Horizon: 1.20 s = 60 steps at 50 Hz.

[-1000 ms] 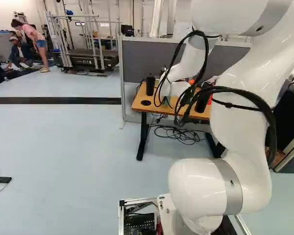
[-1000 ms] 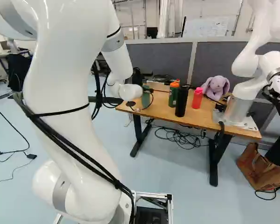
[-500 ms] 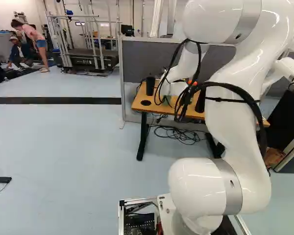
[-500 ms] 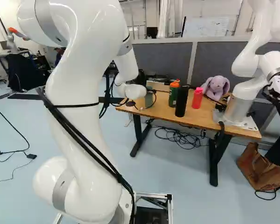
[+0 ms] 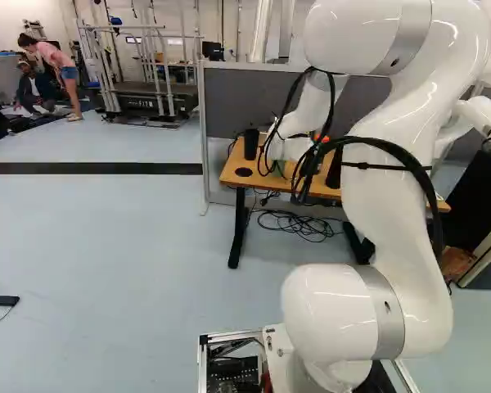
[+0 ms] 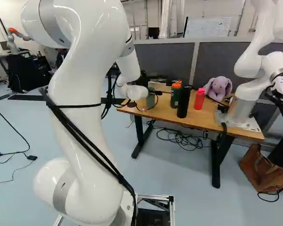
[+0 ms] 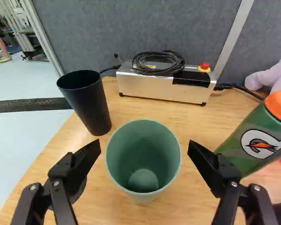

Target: Place the green cup on the table

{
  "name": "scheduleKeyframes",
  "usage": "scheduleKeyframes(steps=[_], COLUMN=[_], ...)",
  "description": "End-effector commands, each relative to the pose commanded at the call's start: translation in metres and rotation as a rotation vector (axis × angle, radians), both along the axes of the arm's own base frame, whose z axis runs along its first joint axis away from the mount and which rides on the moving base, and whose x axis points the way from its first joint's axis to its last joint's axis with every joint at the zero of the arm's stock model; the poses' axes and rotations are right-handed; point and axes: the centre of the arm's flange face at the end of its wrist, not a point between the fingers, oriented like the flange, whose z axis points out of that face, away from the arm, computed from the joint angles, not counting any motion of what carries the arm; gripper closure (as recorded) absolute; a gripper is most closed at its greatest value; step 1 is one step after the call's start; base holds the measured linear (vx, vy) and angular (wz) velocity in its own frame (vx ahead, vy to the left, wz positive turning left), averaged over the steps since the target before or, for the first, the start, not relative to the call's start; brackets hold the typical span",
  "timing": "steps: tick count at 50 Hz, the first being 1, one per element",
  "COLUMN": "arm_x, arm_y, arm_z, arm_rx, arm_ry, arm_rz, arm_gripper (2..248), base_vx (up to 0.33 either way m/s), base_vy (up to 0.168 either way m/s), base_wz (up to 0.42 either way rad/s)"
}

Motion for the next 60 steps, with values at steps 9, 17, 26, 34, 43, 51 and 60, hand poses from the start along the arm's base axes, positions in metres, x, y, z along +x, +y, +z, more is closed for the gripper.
scheduleKeyframes(steps=[9, 17, 26, 34, 43, 51, 60], arm_x=[0.0, -0.006, -0.023, -0.04, -0.059, -0.076, -0.095], arm_y=[0.0, 0.0, 0.001, 0.002, 0.003, 0.004, 0.005], arm_z=[0.001, 0.009, 0.021, 0.031, 0.042, 0.05, 0.053], arm_rx=[0.0, -0.002, -0.003, -0.005, -0.006, -0.008, -0.008], arm_ry=[-0.002, -0.012, -0.021, -0.03, -0.042, -0.052, -0.051], arm_rz=[0.0, -0.001, -0.004, -0.008, -0.012, -0.016, -0.02], arm_gripper=[3, 3, 3, 3, 3, 3, 3], base_vx=[0.0, 0.0, 0.0, 0.0, 0.0, 0.0, 0.0], base_vy=[0.0, 0.0, 0.0, 0.0, 0.0, 0.0, 0.0], base_wz=[0.0, 0.0, 0.0, 0.0, 0.0, 0.0, 0.0])
